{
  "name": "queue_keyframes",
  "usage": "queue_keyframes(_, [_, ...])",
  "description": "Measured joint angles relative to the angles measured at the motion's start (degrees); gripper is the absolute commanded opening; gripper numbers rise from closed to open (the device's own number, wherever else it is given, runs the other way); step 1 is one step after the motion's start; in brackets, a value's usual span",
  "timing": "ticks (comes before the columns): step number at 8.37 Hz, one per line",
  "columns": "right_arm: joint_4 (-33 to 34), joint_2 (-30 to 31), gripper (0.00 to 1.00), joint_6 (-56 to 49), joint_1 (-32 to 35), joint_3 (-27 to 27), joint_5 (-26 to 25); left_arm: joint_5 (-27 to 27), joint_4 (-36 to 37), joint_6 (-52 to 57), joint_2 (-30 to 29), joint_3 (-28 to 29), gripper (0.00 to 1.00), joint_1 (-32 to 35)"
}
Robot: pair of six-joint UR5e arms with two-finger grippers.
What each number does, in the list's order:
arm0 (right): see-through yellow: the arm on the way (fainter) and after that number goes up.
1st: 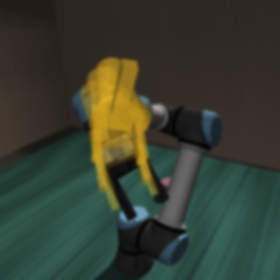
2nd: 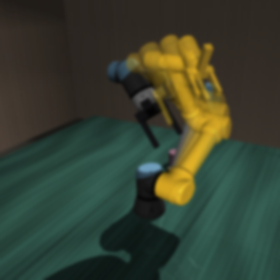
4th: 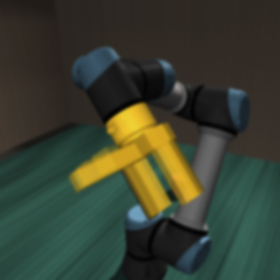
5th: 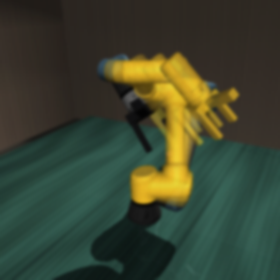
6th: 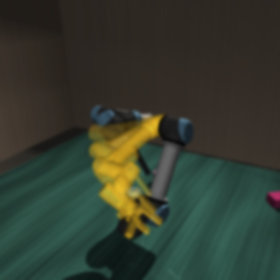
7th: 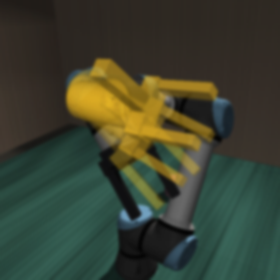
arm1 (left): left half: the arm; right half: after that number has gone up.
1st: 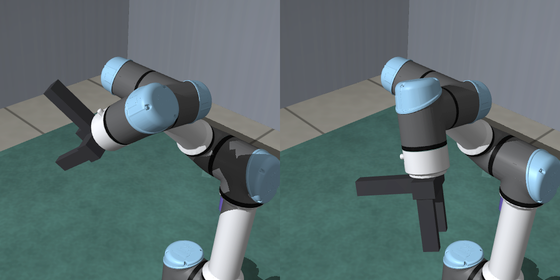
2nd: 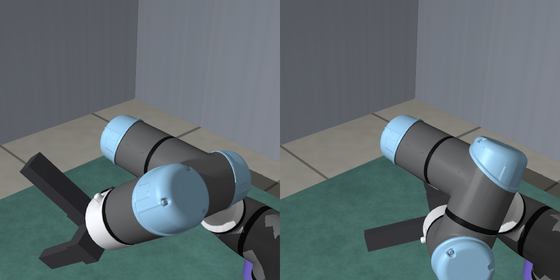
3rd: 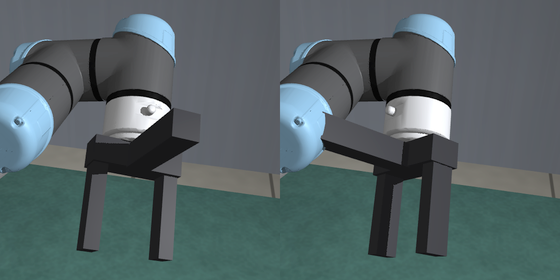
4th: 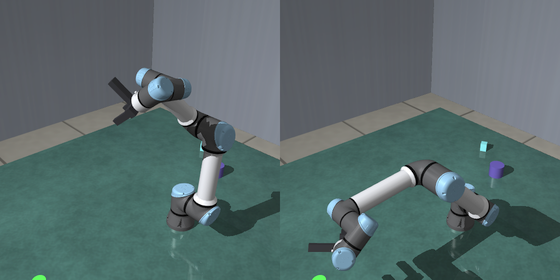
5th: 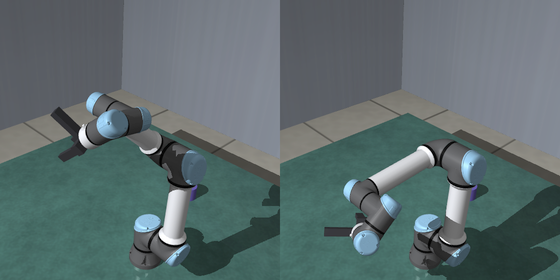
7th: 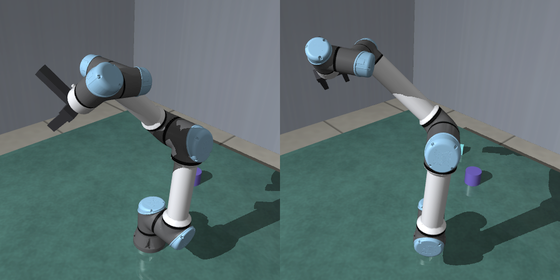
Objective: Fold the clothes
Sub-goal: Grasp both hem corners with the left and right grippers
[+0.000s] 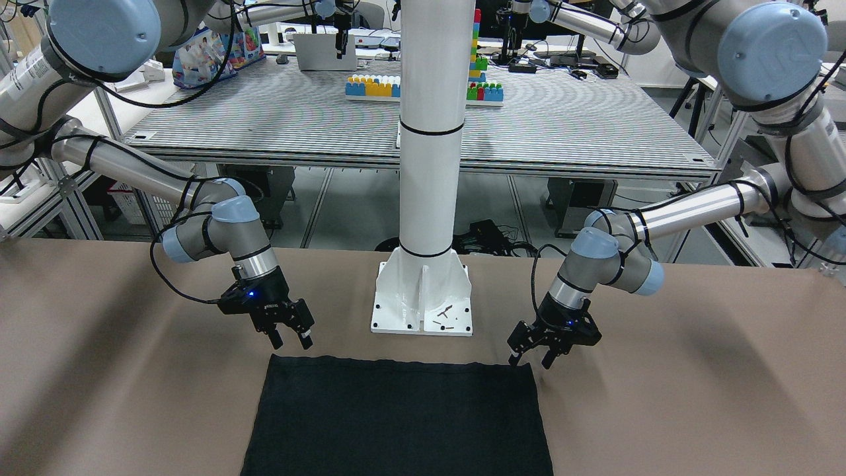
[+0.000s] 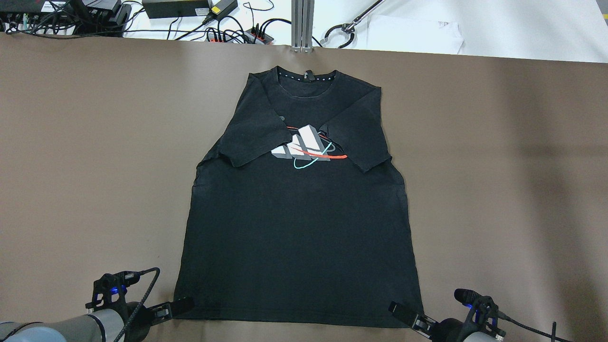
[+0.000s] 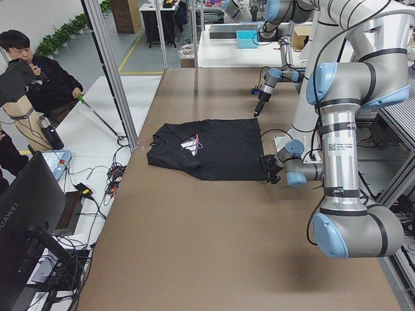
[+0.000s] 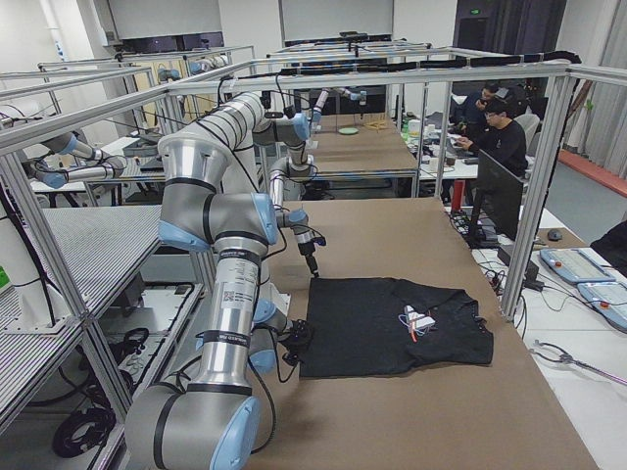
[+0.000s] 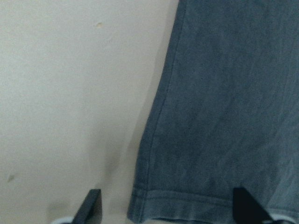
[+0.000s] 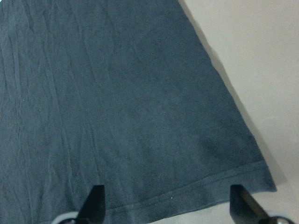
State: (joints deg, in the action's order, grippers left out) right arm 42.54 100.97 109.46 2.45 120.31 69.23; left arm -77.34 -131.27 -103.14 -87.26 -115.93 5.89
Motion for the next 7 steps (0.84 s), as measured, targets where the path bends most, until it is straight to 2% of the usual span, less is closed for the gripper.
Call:
queue_keyframes(1, [0.0, 0.05, 0.94, 0.03, 0.0, 0.05, -0.09, 0.09, 0.04, -0.02, 0.1, 0.13, 0.77, -0.51])
queue_keyframes(2, [0.0, 0.05, 0.94, 0.04, 0.0, 0.07, -0.12, 0.14, 0.11, 0.0, 0.1, 0.28, 0.51, -0.85])
queue_keyframes(3, [0.0, 0.07, 0.94, 0.04, 0.0, 0.09, -0.14, 0.19, 0.14, 0.03, 0.08, 0.65, 0.44, -1.26])
queue_keyframes(6, [0.0, 0.03, 0.94, -0.04, 0.01, 0.17, -0.15, 0.18, 0.2, 0.13, -0.11, 1.17, 0.41, -1.66])
queue_keyframes(7, [0.0, 0.02, 0.94, -0.07, 0.05, 0.23, -0.15, 0.17, 0.18, 0.18, -0.03, 1.2, 0.36, -1.67])
